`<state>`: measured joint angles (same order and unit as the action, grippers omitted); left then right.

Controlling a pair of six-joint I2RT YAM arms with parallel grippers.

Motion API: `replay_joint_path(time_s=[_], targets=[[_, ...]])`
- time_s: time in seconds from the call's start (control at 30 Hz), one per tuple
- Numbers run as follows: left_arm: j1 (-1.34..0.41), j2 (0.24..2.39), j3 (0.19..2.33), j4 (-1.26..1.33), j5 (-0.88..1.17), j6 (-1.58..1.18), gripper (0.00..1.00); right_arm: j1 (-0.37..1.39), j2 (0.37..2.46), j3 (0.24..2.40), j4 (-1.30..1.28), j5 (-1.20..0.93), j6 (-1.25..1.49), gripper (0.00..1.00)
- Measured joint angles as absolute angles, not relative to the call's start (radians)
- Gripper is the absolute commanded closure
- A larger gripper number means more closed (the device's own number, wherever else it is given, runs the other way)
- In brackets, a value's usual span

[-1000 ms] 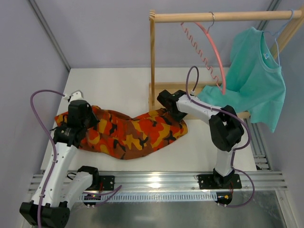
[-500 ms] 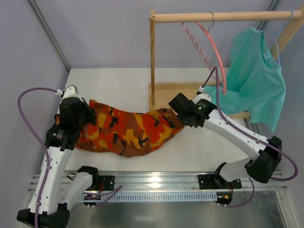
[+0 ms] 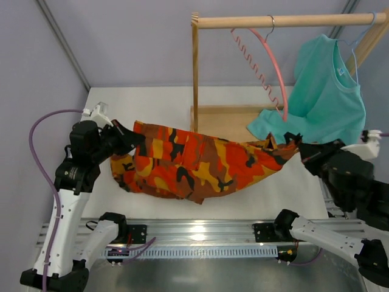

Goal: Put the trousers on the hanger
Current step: Fold the trousers

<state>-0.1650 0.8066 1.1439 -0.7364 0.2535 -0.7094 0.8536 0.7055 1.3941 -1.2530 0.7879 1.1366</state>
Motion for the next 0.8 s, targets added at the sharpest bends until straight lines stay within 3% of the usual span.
replay_joint_path(time_s=[0.2,0.33,0.43,0.6,0.8], targets=[[-0.259,0.894,1.093,-0.617,0.395,-0.785,0.61,0.852,0.645,1.596,-1.283,0.96,1.001,0.96],[-0.286,1.039,1.095,-0.604,0.419,-0.755,0.39,0.851,0.693,1.567,-1.322,0.984,0.962,0.96],[-0.278,1.138,1.095,-0.653,0.313,-0.731,0.3,0.851,0.754,1.479,-1.34,0.973,0.969,0.96],[-0.215,1.218,1.111,-0.673,0.208,-0.722,0.28,0.851,0.748,1.317,-1.348,0.947,0.99,0.96],[-0.211,1.53,1.199,-0.615,0.249,-0.72,0.27,0.85,0.555,1.205,-1.301,0.905,0.973,0.96]])
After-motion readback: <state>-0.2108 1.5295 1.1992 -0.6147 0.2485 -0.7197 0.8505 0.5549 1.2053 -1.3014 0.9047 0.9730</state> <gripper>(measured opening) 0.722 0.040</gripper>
